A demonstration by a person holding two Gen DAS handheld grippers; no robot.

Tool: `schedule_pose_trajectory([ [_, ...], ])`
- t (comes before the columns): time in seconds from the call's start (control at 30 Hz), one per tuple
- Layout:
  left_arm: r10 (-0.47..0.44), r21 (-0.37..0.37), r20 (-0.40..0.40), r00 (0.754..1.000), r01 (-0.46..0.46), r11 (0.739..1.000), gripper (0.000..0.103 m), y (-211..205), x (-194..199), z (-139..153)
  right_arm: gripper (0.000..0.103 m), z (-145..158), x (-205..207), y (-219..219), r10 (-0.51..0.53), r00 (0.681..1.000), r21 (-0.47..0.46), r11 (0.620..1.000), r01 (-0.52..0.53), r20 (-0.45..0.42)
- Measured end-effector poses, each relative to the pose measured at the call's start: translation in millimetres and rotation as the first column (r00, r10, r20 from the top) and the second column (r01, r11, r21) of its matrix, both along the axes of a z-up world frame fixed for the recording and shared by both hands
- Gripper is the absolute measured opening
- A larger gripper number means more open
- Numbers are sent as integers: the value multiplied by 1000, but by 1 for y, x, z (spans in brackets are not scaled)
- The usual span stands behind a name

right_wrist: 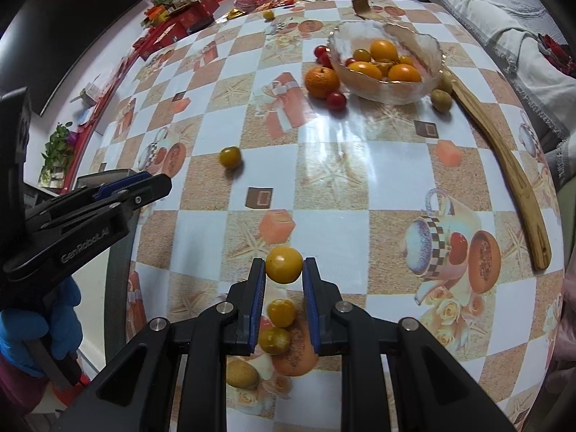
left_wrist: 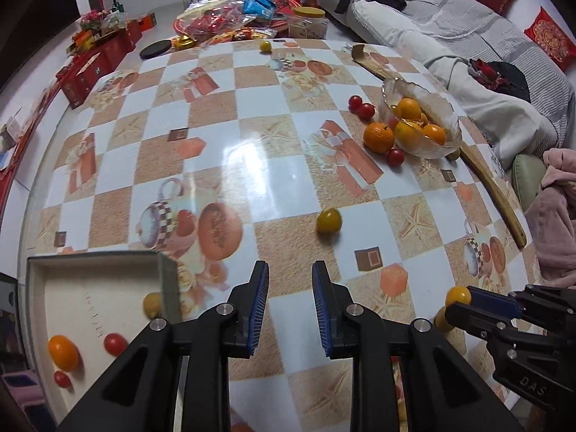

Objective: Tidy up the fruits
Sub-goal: 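Carry both yellow tomatoes to the cream tray and open both tools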

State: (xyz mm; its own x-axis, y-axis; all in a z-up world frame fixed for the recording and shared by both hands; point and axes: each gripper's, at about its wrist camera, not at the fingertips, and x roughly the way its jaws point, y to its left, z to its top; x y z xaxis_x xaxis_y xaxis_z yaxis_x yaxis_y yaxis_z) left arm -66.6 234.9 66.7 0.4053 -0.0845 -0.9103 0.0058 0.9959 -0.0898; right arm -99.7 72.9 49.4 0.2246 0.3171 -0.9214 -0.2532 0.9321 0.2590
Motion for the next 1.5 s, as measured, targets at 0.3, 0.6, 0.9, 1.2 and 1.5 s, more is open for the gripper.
schedule_pose_trajectory([
  [0.3, 14, -28, -21, 1000, -14, 1000, 80, 15, -8, -6, 23, 4, -6, 25, 32, 999, 0, 999, -32, -9],
  [0.6, 2, 13, -2, 1000, -1, 1000, 87, -16, 36, -33, 23, 0, -11, -7, -28, 999, -18, 999, 28, -24],
  [0.9, -32, 70, -27, 999, 33, 997, 39, -41, 54, -53, 23, -4, -11, -35, -91, 995, -16, 996, 90, -38],
  [1.2, -27, -19, -21, 999, 27, 999, 23, -27, 44, -36, 23, 0, -8, -31, -74, 997, 0, 997, 74, -29],
  [1.5, 0, -33, 19, 1000, 1, 999, 23, 2, 13, -5, 23, 9, -5, -4, -15, 1000, 1, 1000, 15, -15],
])
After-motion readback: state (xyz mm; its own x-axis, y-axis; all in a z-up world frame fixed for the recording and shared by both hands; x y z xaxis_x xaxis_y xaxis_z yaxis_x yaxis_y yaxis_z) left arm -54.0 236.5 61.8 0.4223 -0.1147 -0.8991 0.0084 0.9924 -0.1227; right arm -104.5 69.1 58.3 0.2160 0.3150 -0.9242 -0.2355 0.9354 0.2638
